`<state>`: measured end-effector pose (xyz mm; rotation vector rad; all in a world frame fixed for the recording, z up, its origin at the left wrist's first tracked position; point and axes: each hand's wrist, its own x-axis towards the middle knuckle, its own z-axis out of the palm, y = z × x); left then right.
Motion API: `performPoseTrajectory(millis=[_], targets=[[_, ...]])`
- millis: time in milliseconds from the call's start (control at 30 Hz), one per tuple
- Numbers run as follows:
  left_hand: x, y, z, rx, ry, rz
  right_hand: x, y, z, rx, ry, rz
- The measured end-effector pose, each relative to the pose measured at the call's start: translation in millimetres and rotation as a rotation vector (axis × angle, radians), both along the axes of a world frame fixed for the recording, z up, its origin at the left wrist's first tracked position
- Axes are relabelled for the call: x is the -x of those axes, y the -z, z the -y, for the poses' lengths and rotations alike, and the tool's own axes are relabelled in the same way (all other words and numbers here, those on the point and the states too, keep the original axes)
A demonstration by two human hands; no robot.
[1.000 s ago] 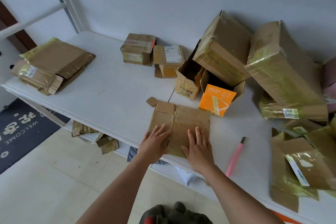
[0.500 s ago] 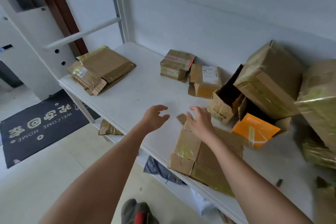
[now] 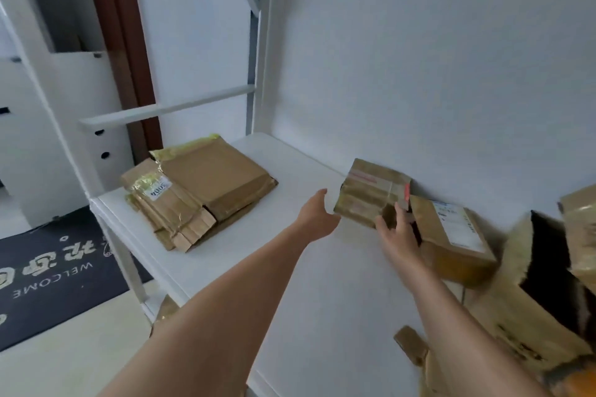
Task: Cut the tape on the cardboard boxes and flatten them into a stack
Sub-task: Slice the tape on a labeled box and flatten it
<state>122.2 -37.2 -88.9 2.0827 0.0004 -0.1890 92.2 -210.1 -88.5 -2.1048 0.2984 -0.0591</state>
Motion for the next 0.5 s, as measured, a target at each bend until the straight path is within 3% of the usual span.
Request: performPoseTrajectory(millis=[300, 500], targets=[[-46, 12, 3, 0.267, 0.220, -0.157, -26, 12, -6, -0.153, -0.062, -0.041], [-13, 3, -20, 0.383, 0.118, -0.212, -1, 10, -26, -0.152, -0.028, -0.025]])
